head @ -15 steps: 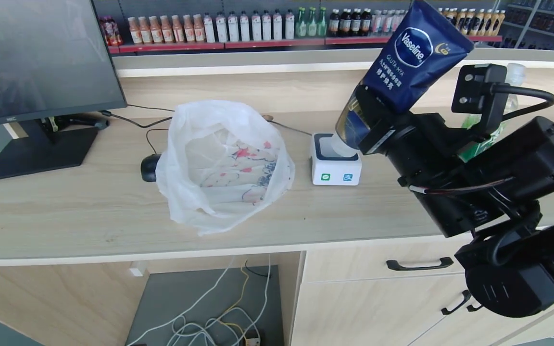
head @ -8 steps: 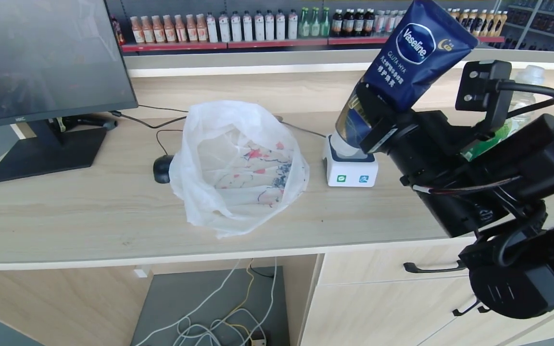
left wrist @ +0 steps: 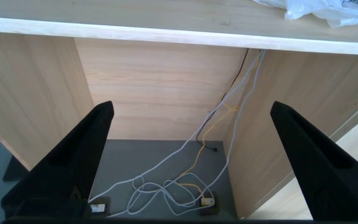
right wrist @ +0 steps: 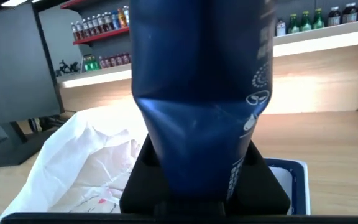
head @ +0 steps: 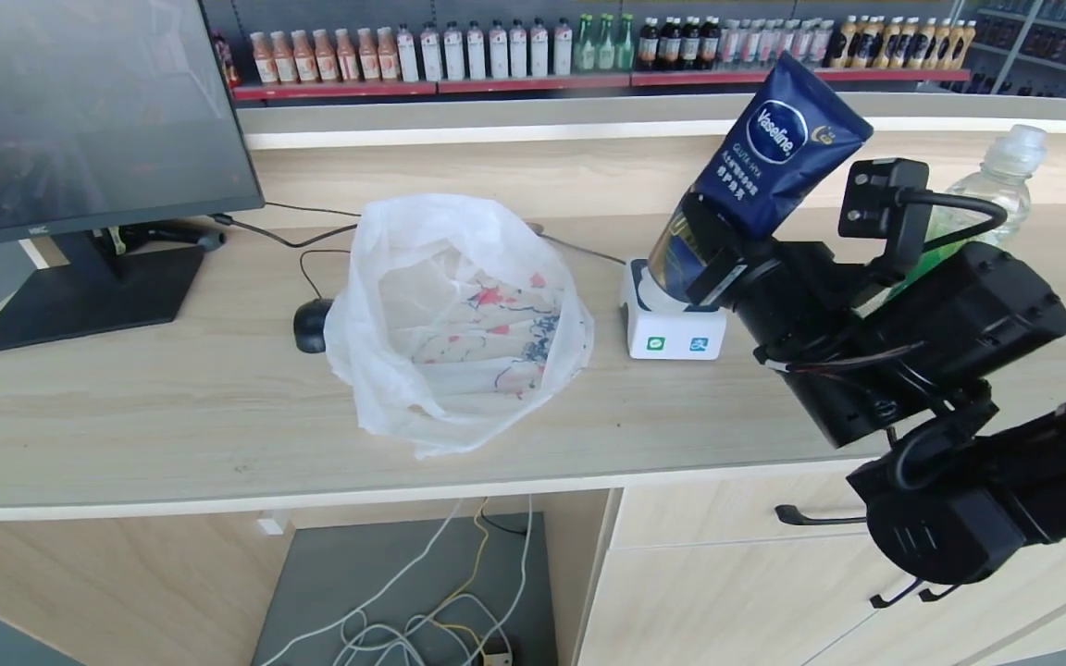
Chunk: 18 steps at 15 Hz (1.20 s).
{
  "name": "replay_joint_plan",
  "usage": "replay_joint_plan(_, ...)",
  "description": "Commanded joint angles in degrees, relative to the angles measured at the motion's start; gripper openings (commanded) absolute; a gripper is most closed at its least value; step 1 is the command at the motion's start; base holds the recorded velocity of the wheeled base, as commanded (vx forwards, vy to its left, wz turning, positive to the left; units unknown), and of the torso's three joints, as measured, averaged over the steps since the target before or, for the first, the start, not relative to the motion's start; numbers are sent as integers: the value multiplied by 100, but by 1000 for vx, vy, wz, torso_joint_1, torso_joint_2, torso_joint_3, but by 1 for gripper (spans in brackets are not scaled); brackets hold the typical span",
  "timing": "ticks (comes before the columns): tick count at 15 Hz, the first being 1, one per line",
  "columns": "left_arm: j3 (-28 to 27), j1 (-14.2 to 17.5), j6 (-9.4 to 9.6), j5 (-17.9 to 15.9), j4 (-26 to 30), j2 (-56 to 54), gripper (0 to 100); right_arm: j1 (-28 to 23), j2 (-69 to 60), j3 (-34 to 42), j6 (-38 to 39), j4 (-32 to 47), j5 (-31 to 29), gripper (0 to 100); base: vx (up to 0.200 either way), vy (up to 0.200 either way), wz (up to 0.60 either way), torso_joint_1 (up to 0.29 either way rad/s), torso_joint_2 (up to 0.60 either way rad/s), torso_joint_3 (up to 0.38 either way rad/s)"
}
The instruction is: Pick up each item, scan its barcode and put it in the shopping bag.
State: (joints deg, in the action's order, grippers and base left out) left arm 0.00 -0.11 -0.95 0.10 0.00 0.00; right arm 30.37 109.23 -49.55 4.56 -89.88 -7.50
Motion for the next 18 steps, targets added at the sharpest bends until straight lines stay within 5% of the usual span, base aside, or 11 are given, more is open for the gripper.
replay_joint_plan(1,0,-7,-2,-1,0,9,100,-233,301,-230,194,-12,-6,0,0,0,0,0,0,0)
replay_joint_plan(9,0,2,-2,-1,0,9,100,-365,345,-1109,1996,920,-6,0,0,0,0,0,0,0)
replay_joint_plan(18,0,2,-2,-1,0,9,100,-576,960,-3043,4220,2581,29,0,0,0,0,0,0,0)
